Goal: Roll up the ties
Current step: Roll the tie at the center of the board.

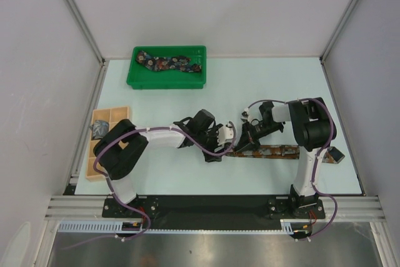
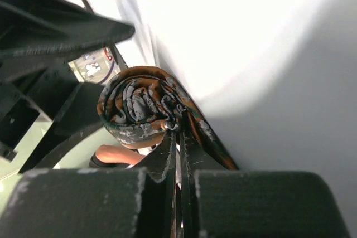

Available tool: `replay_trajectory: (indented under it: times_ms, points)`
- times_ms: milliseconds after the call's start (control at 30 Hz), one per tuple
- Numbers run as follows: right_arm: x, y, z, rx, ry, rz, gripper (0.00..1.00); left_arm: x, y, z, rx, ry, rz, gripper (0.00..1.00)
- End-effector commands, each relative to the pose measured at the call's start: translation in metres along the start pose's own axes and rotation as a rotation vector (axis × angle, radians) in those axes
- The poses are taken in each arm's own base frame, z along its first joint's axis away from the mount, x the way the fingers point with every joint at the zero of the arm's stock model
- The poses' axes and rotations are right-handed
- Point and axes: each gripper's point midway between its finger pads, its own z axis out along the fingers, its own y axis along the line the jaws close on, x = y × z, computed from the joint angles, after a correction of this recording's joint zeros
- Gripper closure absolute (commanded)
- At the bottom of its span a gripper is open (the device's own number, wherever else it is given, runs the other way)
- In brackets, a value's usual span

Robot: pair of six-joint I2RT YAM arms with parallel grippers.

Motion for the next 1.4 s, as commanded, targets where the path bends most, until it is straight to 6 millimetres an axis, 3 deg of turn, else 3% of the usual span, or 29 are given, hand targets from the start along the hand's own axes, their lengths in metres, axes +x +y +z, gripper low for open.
replay_trajectory:
  times_ms: [0,167,400,633,767,800,833,867,1033,1233,1367]
  points:
    - [-0.001,-0.054,-0.003,0.260,0.007,-0.031,1.00,-0.053,-0.006,0.000,0.063,-0.247,0.043,0.20]
    - [-0.001,-0.061,-0.004,0.296,0.011,-0.028,1.00,-0.063,-0.007,0.007,0.081,-0.324,0.059,0.18]
    - [-0.001,-0.061,0.000,0.270,0.024,-0.025,1.00,-0.053,0.000,0.024,0.060,-0.300,0.089,0.27]
    - [-0.004,-0.054,0.005,0.224,0.025,-0.039,1.00,-0.041,0.001,0.041,0.039,-0.196,0.086,0.58]
    - [-0.004,-0.049,0.003,0.226,0.029,-0.066,1.00,-0.029,-0.002,0.043,0.020,-0.108,0.111,0.69]
    - [-0.003,-0.047,0.001,0.226,0.029,-0.071,0.96,-0.017,-0.008,0.041,0.038,-0.048,0.096,0.71]
    - [-0.004,-0.045,-0.001,0.226,0.026,-0.077,0.92,-0.018,-0.002,0.040,0.022,-0.014,0.118,0.73]
    - [-0.008,-0.042,-0.003,0.221,0.019,-0.090,0.83,-0.016,-0.004,0.041,0.026,0.018,0.124,0.74]
    - [-0.017,-0.024,-0.037,0.137,-0.040,-0.126,0.57,0.007,-0.001,0.036,0.039,0.210,0.102,0.80]
    - [-0.004,0.002,-0.061,-0.009,-0.081,-0.099,0.47,0.029,0.003,0.032,0.007,0.366,0.133,0.81]
    - [-0.003,0.016,-0.058,-0.069,-0.098,-0.089,0.48,0.036,0.001,0.032,0.004,0.420,0.123,0.80]
